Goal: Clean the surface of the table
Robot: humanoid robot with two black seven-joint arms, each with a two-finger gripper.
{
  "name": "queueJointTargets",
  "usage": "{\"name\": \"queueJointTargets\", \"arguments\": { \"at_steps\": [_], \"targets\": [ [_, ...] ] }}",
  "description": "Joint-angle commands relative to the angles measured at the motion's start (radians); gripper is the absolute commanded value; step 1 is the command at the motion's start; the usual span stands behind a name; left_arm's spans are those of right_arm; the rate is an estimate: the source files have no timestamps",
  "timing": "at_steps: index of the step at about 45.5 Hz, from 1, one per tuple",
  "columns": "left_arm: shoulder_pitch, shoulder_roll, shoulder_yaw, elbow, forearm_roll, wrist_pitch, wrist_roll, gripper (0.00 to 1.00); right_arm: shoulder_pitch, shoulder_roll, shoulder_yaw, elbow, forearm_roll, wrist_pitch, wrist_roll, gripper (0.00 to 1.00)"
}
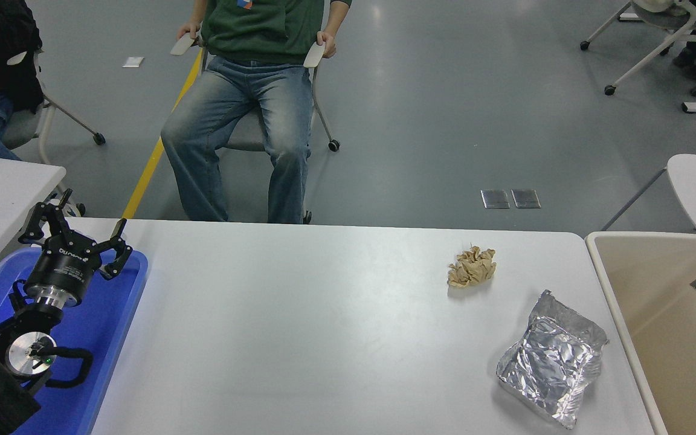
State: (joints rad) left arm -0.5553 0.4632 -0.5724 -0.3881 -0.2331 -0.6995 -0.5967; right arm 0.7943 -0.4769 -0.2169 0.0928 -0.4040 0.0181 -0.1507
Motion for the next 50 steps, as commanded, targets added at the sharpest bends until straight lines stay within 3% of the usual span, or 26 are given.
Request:
{"name": "queueJointTargets", "arguments": {
  "at_steps": [1, 11, 29, 39, 50],
  "targets": [
    [0.000, 0.000, 0.000, 0.000, 0.000, 0.000, 0.000, 1.00, 0.045, -0.149, 0.142, 0.211, 0.005, -0.001, 0.003, 0.99],
    [0.000, 0.000, -0.001, 0.000, 0.000, 0.000, 0.000, 1.00, 0.049, -0.347, 0.301, 0.565, 0.004, -0.006, 0.005, 0.99],
    [0.000, 0.000, 0.000, 0.000, 0.000, 0.000, 0.000, 1.00, 0.043, -0.494, 0.467, 0.972, 0.005, -0.024, 0.006, 0.99],
    [0.000, 0.000, 0.000, 0.000, 0.000, 0.000, 0.000, 1.00, 0.033, -0.468, 0.580, 1.151, 0.005, -0.078, 0.010, 0.99],
    [0.000, 0.000, 0.000, 0.000, 0.000, 0.000, 0.000, 1.00, -0.043, -0.298, 0.649, 1.159, 0.005, -0.150, 0.082, 0.99]
  ]
}}
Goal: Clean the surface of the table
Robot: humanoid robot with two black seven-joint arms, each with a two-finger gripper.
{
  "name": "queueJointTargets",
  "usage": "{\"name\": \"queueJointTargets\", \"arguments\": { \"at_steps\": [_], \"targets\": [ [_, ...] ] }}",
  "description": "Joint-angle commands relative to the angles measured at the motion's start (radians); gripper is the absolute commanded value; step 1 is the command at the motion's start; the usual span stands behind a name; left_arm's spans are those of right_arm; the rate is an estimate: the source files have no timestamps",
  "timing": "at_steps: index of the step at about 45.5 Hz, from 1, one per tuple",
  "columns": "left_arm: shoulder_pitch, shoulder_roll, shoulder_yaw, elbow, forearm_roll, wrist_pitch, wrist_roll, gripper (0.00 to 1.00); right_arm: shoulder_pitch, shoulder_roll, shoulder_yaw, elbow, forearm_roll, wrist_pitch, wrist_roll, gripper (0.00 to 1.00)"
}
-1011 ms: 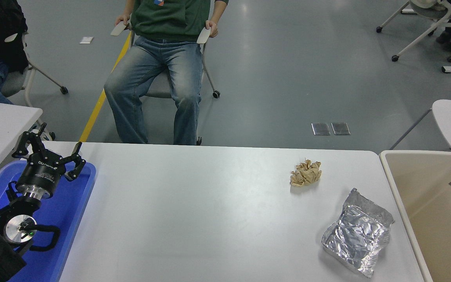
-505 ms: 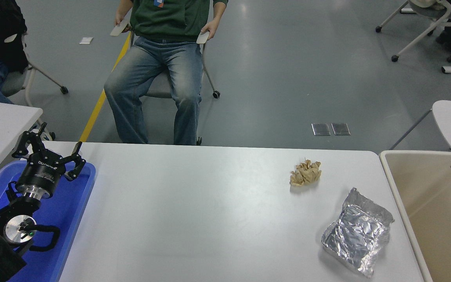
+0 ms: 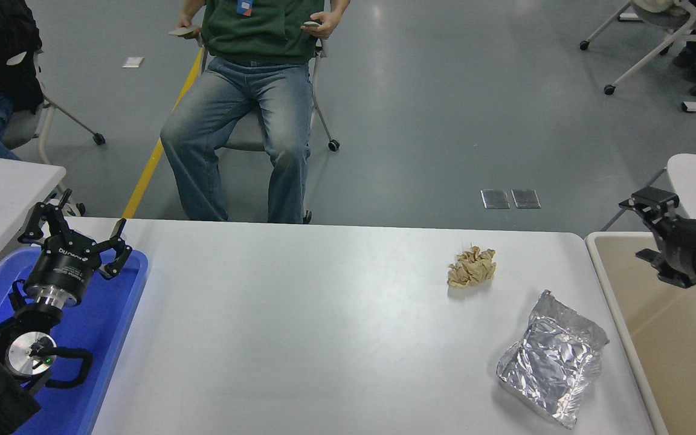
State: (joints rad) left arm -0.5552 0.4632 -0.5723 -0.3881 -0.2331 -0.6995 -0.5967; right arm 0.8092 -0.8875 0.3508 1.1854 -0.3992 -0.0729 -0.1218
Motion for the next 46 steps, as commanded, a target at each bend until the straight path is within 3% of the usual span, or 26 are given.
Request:
{"name": "queueJointTargets", "arguments": {
  "at_steps": [1, 46],
  "targets": [
    [0.000, 0.000, 0.000, 0.000, 0.000, 0.000, 0.000, 1.00, -0.067, 0.130, 0.089, 0.066, 0.000, -0.064, 0.059, 0.99],
    [0.000, -0.001, -0.001, 0.000, 0.000, 0.000, 0.000, 1.00, -0.305, 0.693, 0.596, -0.086, 0.000, -0.091, 0.189, 0.99]
  ]
}}
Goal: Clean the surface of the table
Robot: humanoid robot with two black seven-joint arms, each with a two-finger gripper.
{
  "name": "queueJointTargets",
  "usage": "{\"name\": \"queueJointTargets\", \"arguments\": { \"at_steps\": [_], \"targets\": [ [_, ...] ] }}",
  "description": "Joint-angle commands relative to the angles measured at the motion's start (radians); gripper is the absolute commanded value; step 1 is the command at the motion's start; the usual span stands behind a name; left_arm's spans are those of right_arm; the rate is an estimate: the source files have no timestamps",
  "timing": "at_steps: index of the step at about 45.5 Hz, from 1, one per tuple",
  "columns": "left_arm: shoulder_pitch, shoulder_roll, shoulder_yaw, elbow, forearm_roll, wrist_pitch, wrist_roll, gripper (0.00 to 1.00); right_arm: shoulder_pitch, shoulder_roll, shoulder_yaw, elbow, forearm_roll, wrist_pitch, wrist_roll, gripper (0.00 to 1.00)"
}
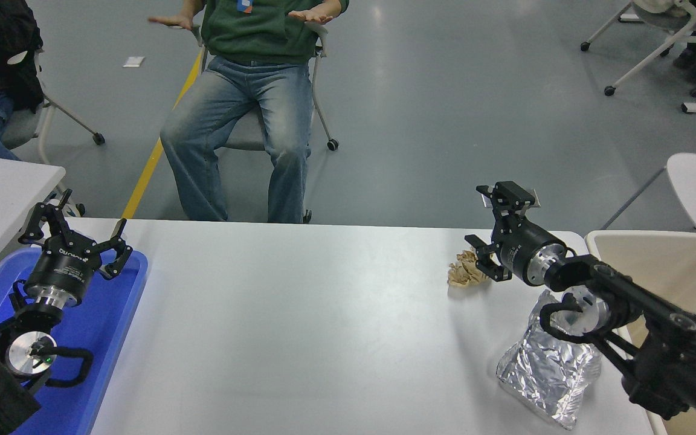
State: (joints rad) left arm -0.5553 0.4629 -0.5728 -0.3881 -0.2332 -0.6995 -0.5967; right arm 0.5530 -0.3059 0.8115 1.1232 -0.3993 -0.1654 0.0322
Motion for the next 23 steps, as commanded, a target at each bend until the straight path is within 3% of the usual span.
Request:
{"name": "queueJointTargets", "arguments": {
  "at_steps": [1, 23],
  "targets": [
    [0.000, 0.000, -0.001, 0.000, 0.000, 0.000, 0.000, 1.00, -0.053, 0.117, 0.144, -0.023, 0.000, 0.001, 0.037, 0.99],
    [0.000, 0.000, 0.001, 0.000, 0.000, 0.000, 0.000, 1.00, -0.080, 0.172, 0.187, -0.040, 0.000, 0.003, 0.068, 0.98]
  ]
}}
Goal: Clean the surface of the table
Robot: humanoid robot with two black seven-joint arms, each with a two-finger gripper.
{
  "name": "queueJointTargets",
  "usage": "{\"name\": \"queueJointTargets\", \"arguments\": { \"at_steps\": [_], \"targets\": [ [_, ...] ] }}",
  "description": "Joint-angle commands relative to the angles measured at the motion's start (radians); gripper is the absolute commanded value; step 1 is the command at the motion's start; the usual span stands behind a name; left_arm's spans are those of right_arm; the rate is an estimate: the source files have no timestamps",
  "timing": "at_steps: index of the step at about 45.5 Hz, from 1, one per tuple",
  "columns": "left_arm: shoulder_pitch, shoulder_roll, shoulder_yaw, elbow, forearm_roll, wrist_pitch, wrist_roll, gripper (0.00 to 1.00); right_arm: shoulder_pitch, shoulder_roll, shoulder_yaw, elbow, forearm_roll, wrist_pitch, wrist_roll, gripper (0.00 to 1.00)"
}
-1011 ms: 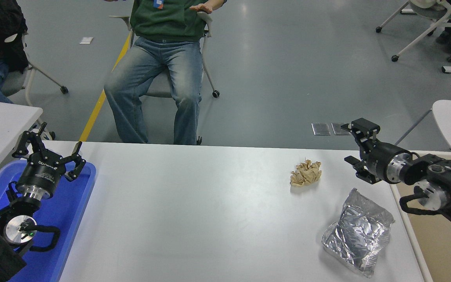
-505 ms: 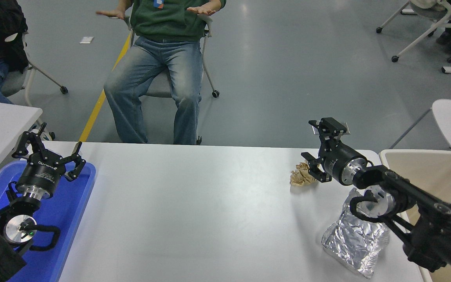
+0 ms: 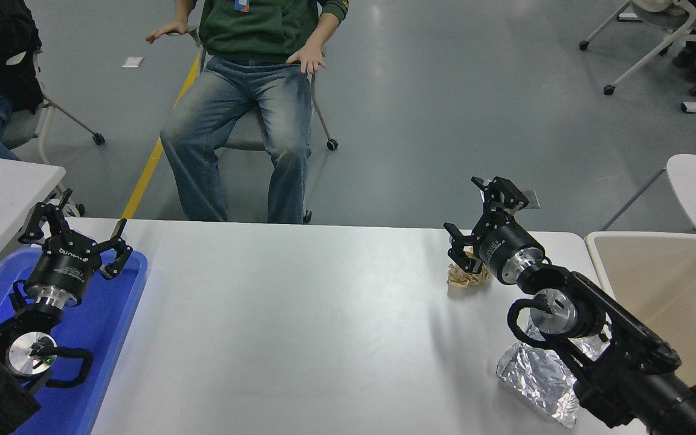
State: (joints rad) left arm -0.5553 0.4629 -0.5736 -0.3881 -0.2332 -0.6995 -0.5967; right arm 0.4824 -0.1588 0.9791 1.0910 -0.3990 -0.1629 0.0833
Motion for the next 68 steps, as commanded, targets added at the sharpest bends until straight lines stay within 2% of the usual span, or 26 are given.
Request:
{"name": "queueJointTargets", "arguments": {
  "at_steps": [1, 27, 51, 68],
  "targets": [
    [0.000, 0.000, 0.001, 0.000, 0.000, 0.000, 0.000, 1.00, -0.010, 0.025, 0.021, -0.008, 0.000, -0.001, 0.016, 0.99],
    [0.000, 0.000, 0.001, 0.000, 0.000, 0.000, 0.000, 1.00, -0.001, 0.005, -0.016, -0.046, -0.003, -0.003, 0.016, 0.99],
    [0.000, 0.000, 0.000, 0.000, 0.000, 0.000, 0.000, 1.00, 0.131, -0.252, -0.404, -0.033, -0.001, -0.004, 0.013, 0.99],
    [0.000, 0.000, 0.000, 0.000, 0.000, 0.000, 0.000, 1.00, 0.242, -0.472, -0.645, 0.066, -0.003, -0.004, 0.012, 0.99]
  ]
}}
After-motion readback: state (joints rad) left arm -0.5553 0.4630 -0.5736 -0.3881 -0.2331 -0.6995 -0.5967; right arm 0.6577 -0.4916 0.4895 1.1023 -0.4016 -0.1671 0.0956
